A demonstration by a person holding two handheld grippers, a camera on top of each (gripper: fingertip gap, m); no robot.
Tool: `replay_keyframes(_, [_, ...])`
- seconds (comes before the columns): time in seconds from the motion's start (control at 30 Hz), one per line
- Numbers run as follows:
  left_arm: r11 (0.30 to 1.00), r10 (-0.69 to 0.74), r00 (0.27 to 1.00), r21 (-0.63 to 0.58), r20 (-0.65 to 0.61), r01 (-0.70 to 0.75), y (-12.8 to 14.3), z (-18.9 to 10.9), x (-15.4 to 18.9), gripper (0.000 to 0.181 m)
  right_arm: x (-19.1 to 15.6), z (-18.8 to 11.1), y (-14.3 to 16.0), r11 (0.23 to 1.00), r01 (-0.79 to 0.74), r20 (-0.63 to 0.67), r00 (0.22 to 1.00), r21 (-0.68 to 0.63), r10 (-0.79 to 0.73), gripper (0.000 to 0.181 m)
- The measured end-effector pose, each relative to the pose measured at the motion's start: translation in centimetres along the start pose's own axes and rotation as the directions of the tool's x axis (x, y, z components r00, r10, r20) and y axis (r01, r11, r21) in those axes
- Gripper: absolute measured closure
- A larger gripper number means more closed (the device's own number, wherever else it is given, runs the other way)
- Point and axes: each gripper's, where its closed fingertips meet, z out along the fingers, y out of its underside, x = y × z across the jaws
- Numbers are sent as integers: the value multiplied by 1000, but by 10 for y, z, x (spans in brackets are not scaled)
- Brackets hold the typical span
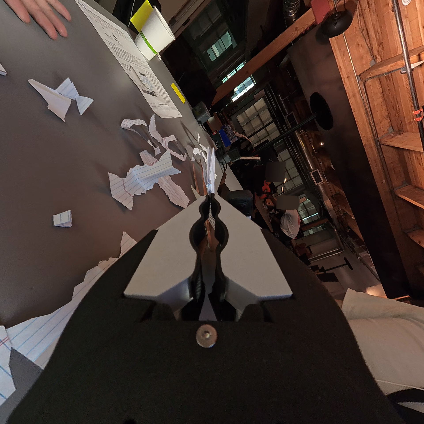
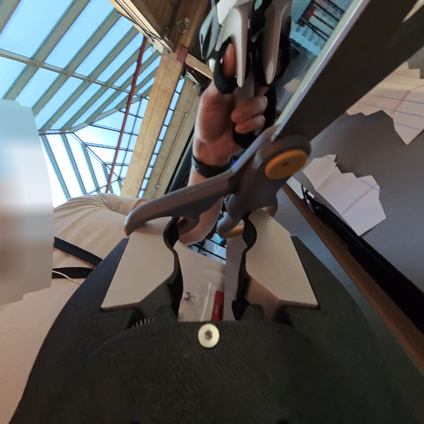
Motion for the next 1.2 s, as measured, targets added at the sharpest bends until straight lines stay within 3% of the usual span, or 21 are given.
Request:
replay_keyframes(0.17, [992, -94, 995, -91, -42, 90, 10, -5, -2, 181, 27, -5, 34, 964, -28, -286, 957, -263, -50, 130])
replay_keyframes(0.5, [984, -142, 989, -112, -33, 138, 8, -17, -10, 181, 29, -18, 45, 925, -57, -414, 904, -375, -112, 138])
replay_keyframes(0.57, [983, -150, 988, -110, -37, 146, 7, -17, -11, 181, 25, -17, 45, 919, -22, -395, 907, -394, -148, 140])
replay_keyframes(0.63, [983, -163, 985, -95, -47, 158, 5, -17, -11, 181, 14, -10, 38, 944, -23, -326, 941, -330, -91, 145])
replay_keyframes(0.87, [981, -190, 980, -56, -59, 187, 0, -23, -12, 181, 14, -14, 39, 941, 44, -354, 920, -337, -170, 146])
replay_keyframes(0.97, [979, -201, 977, -55, -68, 197, -2, -24, -11, 181, 23, -20, 43, 917, 75, -413, 876, -391, -247, 152])
replay_keyframes(1.2, [978, -194, 978, -90, -77, 187, -3, -23, -4, 181, 17, -18, 48, 896, 108, -372, 883, -431, -285, 158])
